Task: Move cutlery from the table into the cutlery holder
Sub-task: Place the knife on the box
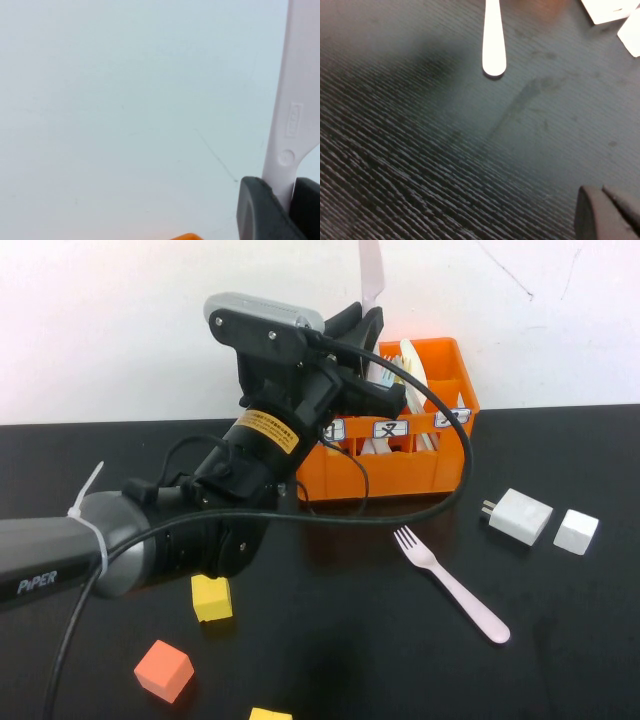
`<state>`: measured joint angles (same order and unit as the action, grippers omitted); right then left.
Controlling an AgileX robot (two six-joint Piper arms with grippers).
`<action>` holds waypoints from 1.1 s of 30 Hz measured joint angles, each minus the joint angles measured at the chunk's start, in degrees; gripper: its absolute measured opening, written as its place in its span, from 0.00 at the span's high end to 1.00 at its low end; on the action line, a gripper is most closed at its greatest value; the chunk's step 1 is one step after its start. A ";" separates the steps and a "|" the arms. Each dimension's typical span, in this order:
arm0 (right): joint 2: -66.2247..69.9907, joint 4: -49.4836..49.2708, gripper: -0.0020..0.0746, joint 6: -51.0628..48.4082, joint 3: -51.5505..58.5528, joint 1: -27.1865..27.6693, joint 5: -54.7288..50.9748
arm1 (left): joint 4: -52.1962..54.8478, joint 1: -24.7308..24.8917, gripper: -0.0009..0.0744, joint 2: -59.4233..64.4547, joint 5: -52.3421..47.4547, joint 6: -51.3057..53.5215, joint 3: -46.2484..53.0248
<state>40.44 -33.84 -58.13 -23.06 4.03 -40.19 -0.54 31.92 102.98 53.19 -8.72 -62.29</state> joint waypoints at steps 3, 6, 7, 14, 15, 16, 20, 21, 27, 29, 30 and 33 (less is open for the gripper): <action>0.00 0.00 0.98 -0.09 0.00 0.00 0.03 | 0.54 0.00 0.87 0.00 0.07 -3.09 -0.43; 0.00 0.00 0.98 -0.09 0.00 0.00 0.03 | 1.90 0.00 0.87 0.03 -0.04 -6.10 -2.46; 0.00 0.00 0.98 -0.09 0.00 0.00 0.13 | 2.35 0.00 0.87 0.03 -0.04 -6.62 -2.82; 0.00 0.00 0.98 -0.09 0.00 0.00 0.13 | 7.60 0.00 0.87 0.85 -0.29 -11.12 -9.65; 0.00 0.00 0.98 -0.09 0.00 0.00 0.13 | 8.14 0.00 0.87 1.40 -0.60 -11.53 -10.70; 0.00 0.00 0.98 -0.09 0.00 0.00 0.13 | 8.42 0.00 0.87 2.11 -1.03 -12.19 -11.72; 0.00 0.00 0.98 -0.09 0.00 0.00 0.13 | 9.83 0.00 0.87 5.62 -1.66 -13.15 -15.10; 0.00 0.00 0.98 -0.09 0.00 0.00 0.13 | 9.92 0.00 0.87 6.55 -1.66 -13.40 -15.70; 0.00 0.00 0.98 -0.09 0.00 0.00 -0.20 | 13.94 -1.26 0.87 10.09 -2.53 -14.43 -16.52; 0.00 0.00 0.98 -0.09 0.00 0.00 -0.33 | 16.14 -2.41 0.87 10.97 -2.53 -15.37 -16.62; 0.00 0.00 0.98 -0.09 0.00 0.00 -0.33 | 16.97 -2.72 0.87 11.21 -2.53 -15.76 -16.62; 0.00 0.00 0.98 -0.09 0.00 0.00 -0.33 | 17.91 -3.31 0.87 11.65 -2.53 -16.44 -16.62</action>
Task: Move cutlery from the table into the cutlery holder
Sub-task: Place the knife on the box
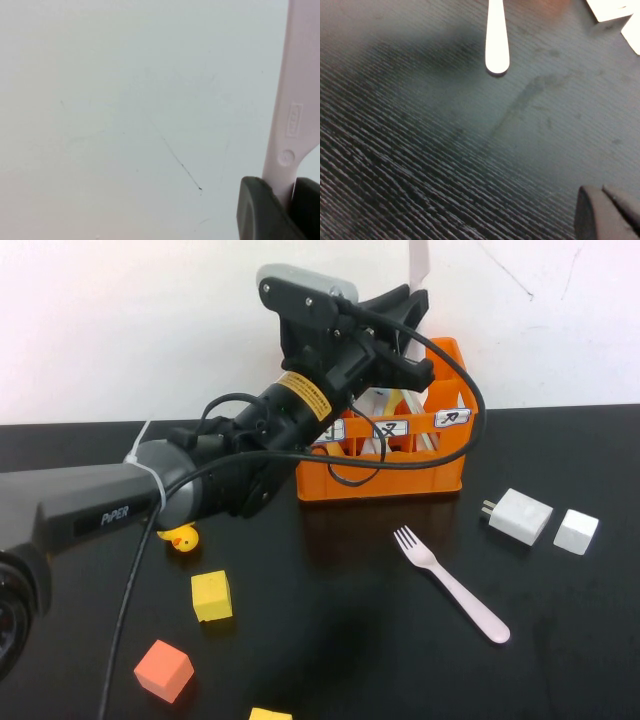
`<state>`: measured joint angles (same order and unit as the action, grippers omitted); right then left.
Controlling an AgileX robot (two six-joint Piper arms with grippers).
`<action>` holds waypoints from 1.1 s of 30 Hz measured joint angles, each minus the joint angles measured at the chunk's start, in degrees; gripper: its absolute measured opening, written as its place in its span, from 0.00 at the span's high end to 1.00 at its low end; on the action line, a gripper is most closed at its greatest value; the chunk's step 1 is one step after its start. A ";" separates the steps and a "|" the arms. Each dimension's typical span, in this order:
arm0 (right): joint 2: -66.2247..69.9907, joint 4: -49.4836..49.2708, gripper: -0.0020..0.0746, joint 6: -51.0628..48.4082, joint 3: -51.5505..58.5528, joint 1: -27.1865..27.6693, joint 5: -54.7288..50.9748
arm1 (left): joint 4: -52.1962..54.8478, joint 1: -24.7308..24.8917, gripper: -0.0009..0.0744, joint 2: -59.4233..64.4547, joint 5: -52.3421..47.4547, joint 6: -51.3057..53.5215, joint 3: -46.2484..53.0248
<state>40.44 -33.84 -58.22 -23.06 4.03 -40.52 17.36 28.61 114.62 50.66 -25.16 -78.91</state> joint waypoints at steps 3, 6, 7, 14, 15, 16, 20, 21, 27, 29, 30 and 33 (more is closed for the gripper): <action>0.00 0.00 0.98 0.00 0.00 0.00 -0.02 | 1.45 -0.10 0.87 0.05 0.82 -1.15 0.00; 0.00 0.00 0.98 0.00 0.00 0.00 -0.12 | 3.32 -0.10 0.87 0.13 2.42 -3.45 0.00; 0.00 0.00 0.98 0.00 0.00 0.00 -0.12 | 3.81 -0.10 0.87 0.13 2.69 -3.70 0.00; 0.00 0.00 0.98 0.00 0.00 0.00 -0.24 | 4.02 -0.10 0.87 1.35 3.08 -4.46 -0.36; 0.00 0.00 0.98 0.00 0.00 0.00 -0.24 | 4.02 -0.10 0.87 1.88 3.08 -4.46 -0.76; 0.00 0.00 0.98 0.00 0.00 0.00 -0.24 | 4.02 -0.10 0.87 2.47 3.08 -4.60 -1.40; 0.00 0.00 0.98 0.00 0.00 0.00 -0.47 | 4.02 -0.10 0.87 4.60 2.84 -4.98 -4.00; 0.00 0.00 0.98 0.00 0.00 0.00 -0.47 | 4.02 -0.10 0.87 5.11 2.49 -5.29 -4.69; 0.00 0.00 0.98 0.00 0.07 0.00 -0.59 | 3.91 -0.10 0.87 7.82 1.26 -5.77 -7.41; 0.00 -0.09 0.98 0.00 0.61 0.00 -0.49 | 3.91 -0.10 0.87 8.78 1.26 -6.16 -7.77; 0.00 -0.09 0.98 0.00 1.00 0.00 -0.49 | 3.91 -0.10 0.87 9.31 1.14 -6.25 -7.93; 0.00 -0.09 0.98 0.00 1.26 0.00 -0.37 | 3.91 -0.10 0.87 10.27 0.72 -6.40 -7.93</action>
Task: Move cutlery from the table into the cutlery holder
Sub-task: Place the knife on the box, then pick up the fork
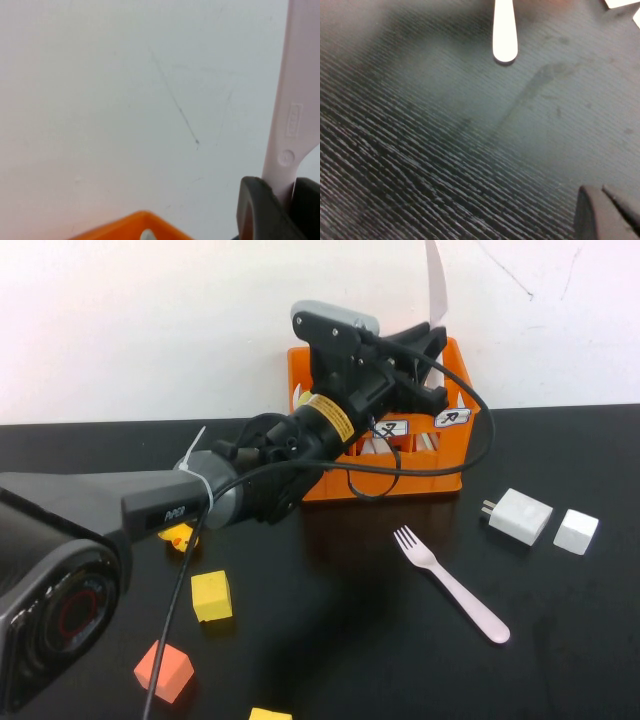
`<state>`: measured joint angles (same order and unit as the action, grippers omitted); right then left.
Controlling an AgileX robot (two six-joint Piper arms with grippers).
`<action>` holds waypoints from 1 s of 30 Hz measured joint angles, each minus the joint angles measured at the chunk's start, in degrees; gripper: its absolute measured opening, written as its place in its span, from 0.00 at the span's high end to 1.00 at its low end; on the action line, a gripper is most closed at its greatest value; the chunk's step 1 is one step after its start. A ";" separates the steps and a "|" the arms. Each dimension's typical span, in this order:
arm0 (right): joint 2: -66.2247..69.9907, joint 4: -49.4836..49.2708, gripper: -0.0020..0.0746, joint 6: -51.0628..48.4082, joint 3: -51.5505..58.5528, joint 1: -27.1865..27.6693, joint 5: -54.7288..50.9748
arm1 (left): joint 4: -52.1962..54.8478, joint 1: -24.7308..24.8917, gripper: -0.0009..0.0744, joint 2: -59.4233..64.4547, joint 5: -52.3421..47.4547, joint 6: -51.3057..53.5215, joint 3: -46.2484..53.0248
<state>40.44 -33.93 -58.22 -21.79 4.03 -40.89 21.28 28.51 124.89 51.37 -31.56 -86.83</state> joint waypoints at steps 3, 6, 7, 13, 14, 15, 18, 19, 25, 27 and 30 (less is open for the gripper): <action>0.00 -0.03 0.98 0.00 0.00 0.00 0.13 | -0.07 0.00 0.87 0.44 -1.02 0.00 0.00; 0.00 -0.27 0.98 0.00 0.00 0.00 0.13 | -0.07 0.00 0.86 0.44 -1.40 -0.03 0.00; 0.00 -0.38 0.98 0.00 0.00 0.00 0.13 | -0.07 0.00 0.84 0.44 -1.40 -0.03 -0.03; 0.00 -0.38 0.98 0.00 0.00 0.00 0.13 | -0.13 0.00 0.49 0.44 -2.54 -0.24 -0.03; 0.00 -0.38 0.98 0.00 0.00 0.00 0.21 | -0.13 0.00 0.45 0.44 -2.87 -0.24 -0.03; 0.00 -0.38 0.98 0.00 0.00 0.00 0.21 | -0.13 0.00 0.41 0.44 -3.27 -0.24 -0.03; 0.00 -0.52 0.98 0.00 0.00 0.00 0.37 | -0.13 0.00 0.38 0.44 -3.48 -0.24 -0.03; 0.00 -0.50 0.98 0.00 0.00 0.00 0.36 | -0.13 0.00 0.38 0.44 -3.48 -0.24 -0.03; 0.00 -0.97 0.98 0.00 0.00 0.00 1.30 | -0.13 -0.35 0.56 -2.97 -5.40 1.75 -0.03; 0.00 -1.60 0.98 0.00 0.06 0.00 1.99 | -0.01 -0.42 0.70 -5.85 -8.34 3.92 -0.03; 0.00 -2.35 0.98 0.00 0.13 0.00 3.25 | 1.40 -0.42 0.89 -11.78 -17.87 6.14 -0.03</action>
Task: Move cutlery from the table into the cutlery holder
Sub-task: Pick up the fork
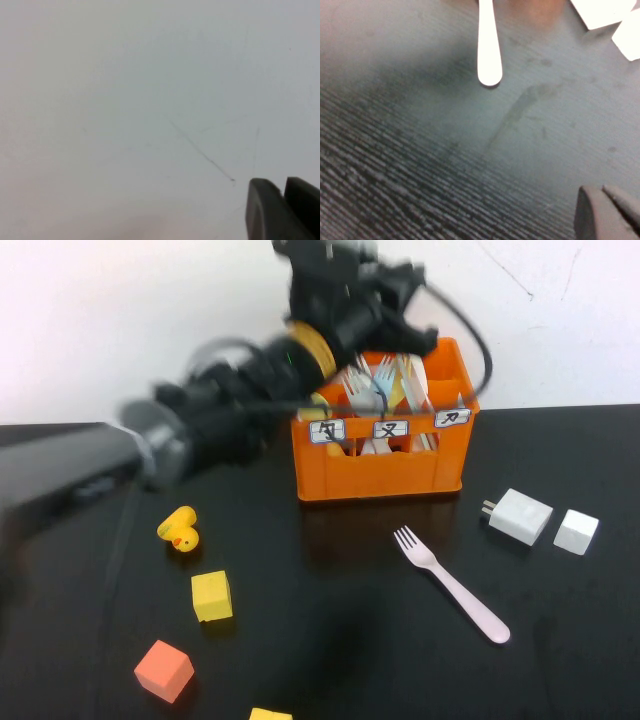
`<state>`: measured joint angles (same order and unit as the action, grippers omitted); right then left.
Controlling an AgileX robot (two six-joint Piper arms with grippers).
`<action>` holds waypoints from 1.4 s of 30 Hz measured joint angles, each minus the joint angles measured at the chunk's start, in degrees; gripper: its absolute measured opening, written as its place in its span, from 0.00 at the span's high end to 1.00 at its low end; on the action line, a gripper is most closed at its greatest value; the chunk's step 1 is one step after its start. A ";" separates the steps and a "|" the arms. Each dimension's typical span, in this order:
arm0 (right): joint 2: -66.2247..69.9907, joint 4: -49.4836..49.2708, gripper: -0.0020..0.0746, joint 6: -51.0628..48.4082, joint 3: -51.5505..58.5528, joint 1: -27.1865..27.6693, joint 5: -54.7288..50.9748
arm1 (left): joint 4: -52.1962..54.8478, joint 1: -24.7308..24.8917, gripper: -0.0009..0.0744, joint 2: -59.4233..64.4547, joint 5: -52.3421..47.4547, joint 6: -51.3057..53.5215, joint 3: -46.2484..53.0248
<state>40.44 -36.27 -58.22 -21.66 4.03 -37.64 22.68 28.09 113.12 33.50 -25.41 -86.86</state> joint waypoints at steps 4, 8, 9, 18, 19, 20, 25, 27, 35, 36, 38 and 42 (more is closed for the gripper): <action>0.00 -1.13 0.98 0.00 0.07 0.00 1.81 | 0.94 0.00 0.97 -9.46 -18.16 0.22 0.00; 0.00 -3.06 0.98 0.00 0.07 0.00 3.27 | 0.94 -0.05 0.98 -17.40 -37.13 0.36 0.00; 0.00 -3.40 0.98 0.00 0.07 0.00 3.56 | 0.83 -0.05 0.99 -19.49 -42.07 0.53 0.00; 3.88 -6.42 0.98 -4.89 -2.06 0.00 -0.99 | 0.09 -0.14 0.99 -38.35 -62.87 1.61 7.01; 4.92 -6.89 0.98 -5.74 -3.07 0.00 -1.52 | 0.09 -0.14 0.99 -41.12 -62.87 1.49 9.50; 5.73 -7.14 0.98 -6.45 -3.78 0.00 -2.13 | -0.06 -0.14 0.99 -44.01 -62.97 1.40 12.18; 11.61 -7.49 0.98 -7.47 -8.64 -0.27 -4.58 | -0.21 -0.14 0.99 -57.05 -63.45 -2.02 24.06; 14.17 -7.49 0.98 -8.20 -10.53 -1.65 -4.87 | -0.21 -0.14 0.99 -62.26 -64.23 -3.15 28.75; 27.05 -2.04 0.98 -7.37 -21.61 -12.93 -3.27 | -0.25 -0.14 0.99 -85.03 -65.50 -7.49 47.56; 28.54 -0.63 0.98 -6.71 -22.97 -14.07 -3.27 | -0.25 -0.14 0.99 -88.04 -65.58 -8.00 49.85; 32.36 2.88 0.98 -4.32 -26.44 -16.81 -3.15 | -0.34 -0.14 0.99 -93.68 -65.71 -9.32 53.95; 39.77 11.78 0.98 2.47 -32.89 -21.76 -3.15 | -1.42 -0.14 0.99 -103.70 -66.11 -10.67 59.73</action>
<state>80.21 -24.49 -55.75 -54.55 -17.73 -40.79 21.26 27.95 9.41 -32.60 -36.09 -27.13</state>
